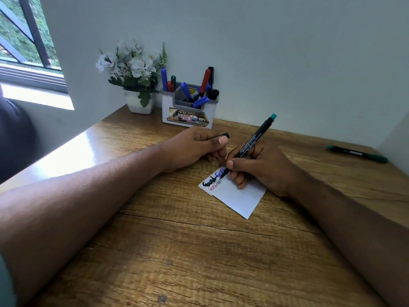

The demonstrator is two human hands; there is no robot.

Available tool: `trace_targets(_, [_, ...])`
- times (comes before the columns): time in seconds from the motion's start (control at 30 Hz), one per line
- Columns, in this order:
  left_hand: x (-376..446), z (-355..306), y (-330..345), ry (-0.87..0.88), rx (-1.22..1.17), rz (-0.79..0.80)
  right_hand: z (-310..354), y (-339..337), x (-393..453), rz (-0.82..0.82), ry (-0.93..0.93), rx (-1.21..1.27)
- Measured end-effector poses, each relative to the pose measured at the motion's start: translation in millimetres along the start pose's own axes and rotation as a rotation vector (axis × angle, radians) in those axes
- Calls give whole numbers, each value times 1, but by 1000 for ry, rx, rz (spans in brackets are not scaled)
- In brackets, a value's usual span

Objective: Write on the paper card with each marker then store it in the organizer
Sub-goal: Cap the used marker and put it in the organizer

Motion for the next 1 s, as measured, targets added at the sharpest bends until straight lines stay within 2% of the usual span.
trace_targets(0.6, [0,-1,2,3,-34,5,-1,1,0,-68,31,18])
trace_targets(0.8, [0,-1,0,5,4,9,3,5,-4,27,-40,-85])
trace_targets(1.0, [0,-1,1,-14,-35,2,-2,1,-1,-141,2,-3])
Point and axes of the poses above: each hand's wrist, its own x-axis towards the middle knuckle, its own y-axis out of the palm, z = x × y, the point moved 1 cm from there along x, towards the middle knuckle, and after that the axes turned 3 degrees about z, right-handed, at the moved point
